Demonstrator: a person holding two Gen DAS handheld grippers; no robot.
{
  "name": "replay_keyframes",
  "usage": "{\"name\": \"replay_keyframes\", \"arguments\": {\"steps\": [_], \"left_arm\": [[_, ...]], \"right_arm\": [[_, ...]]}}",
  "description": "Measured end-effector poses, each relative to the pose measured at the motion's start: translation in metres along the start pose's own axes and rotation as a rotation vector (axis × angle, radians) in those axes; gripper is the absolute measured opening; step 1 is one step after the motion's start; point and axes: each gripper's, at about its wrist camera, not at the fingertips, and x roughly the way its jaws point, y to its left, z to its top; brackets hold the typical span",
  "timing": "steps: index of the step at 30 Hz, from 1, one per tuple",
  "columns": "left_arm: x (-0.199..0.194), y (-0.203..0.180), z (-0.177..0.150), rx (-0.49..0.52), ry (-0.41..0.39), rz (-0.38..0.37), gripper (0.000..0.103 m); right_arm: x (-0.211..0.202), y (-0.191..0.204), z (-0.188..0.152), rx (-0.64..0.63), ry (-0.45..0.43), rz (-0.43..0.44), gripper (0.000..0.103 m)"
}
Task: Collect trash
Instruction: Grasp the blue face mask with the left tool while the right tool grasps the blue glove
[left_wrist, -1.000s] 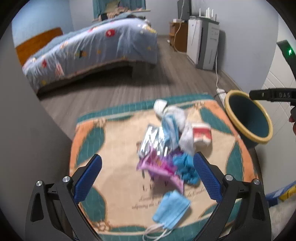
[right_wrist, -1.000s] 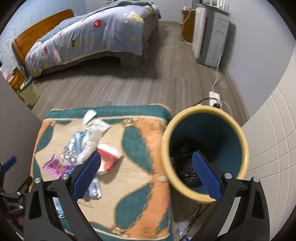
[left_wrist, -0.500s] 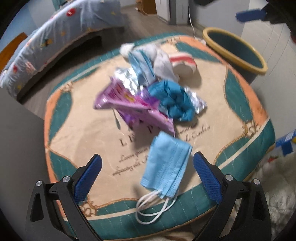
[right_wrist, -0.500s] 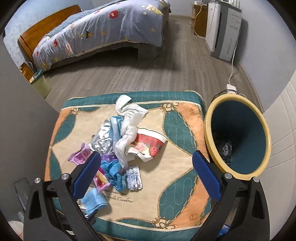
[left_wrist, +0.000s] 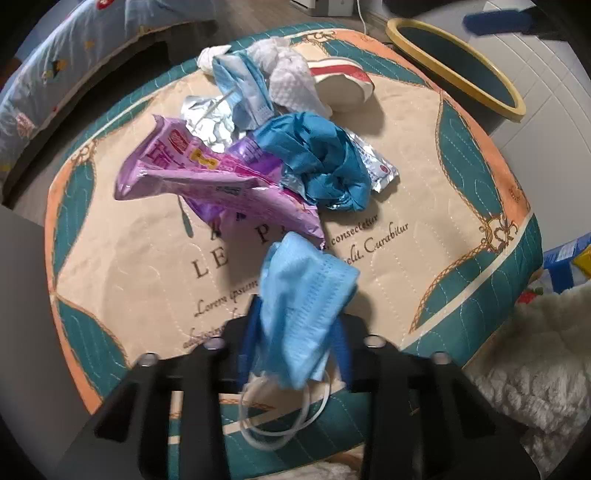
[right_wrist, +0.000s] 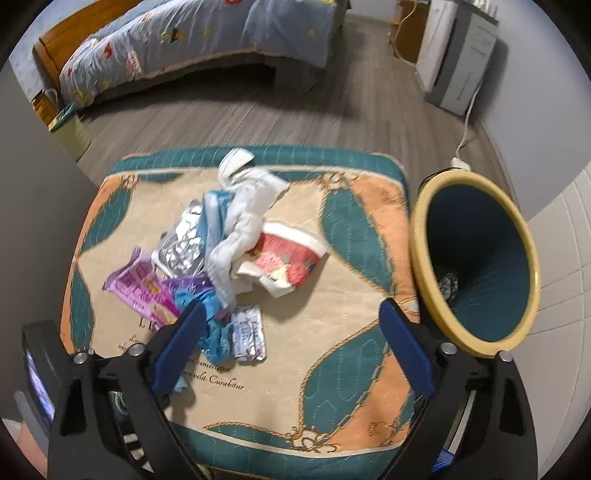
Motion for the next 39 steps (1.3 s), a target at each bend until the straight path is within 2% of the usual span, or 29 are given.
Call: {"name": "replay_keyframes", "arguments": {"steps": [5, 10, 13, 16, 20, 24, 26, 27, 28, 29, 33, 39], "left_arm": [[-0.026, 0.012, 0.005, -0.028, -0.073, -0.006, 0.021], [-0.062, 0.044, 0.007, -0.144, -0.197, -0.039, 0.020], [-0.077, 0.062, 0.010, -0.196, -0.244, -0.021, 0.020], [-0.083, 0.079, 0.013, -0.225, -0.265, 0.016, 0.020], [-0.086, 0.097, 0.017, -0.273, -0.285, 0.009, 0.020], [-0.087, 0.106, 0.020, -0.275, -0.294, 0.022, 0.020], [-0.085, 0.109, 0.022, -0.288, -0.299, 0.006, 0.020], [-0.085, 0.111, 0.023, -0.294, -0.301, 0.002, 0.020], [-0.083, 0.112, 0.023, -0.294, -0.301, 0.001, 0.020], [-0.084, 0.112, 0.023, -0.293, -0.301, 0.001, 0.020], [-0.085, 0.114, 0.023, -0.298, -0.307, -0.004, 0.020], [-0.088, 0.115, 0.023, -0.314, -0.319, 0.006, 0.020]], "right_arm": [[0.012, 0.017, -0.002, -0.020, 0.035, 0.044, 0.074], [0.024, 0.030, -0.001, -0.030, 0.067, 0.058, 0.064], [0.032, 0.038, -0.002, -0.042, 0.084, 0.069, 0.060], [0.038, 0.049, -0.004, -0.071, 0.096, 0.069, 0.060], [0.051, 0.061, -0.006, -0.099, 0.124, 0.067, 0.058], [0.062, 0.066, -0.006, -0.114, 0.147, 0.059, 0.057], [0.068, 0.069, -0.007, -0.122, 0.158, 0.060, 0.055], [0.071, 0.070, -0.007, -0.126, 0.166, 0.062, 0.049], [0.074, 0.071, -0.007, -0.130, 0.180, 0.070, 0.037], [0.077, 0.072, -0.007, -0.128, 0.194, 0.086, 0.031], [0.068, 0.075, -0.002, -0.141, 0.174, 0.110, 0.023], [0.039, 0.060, 0.015, -0.092, 0.093, 0.148, 0.023]]}}
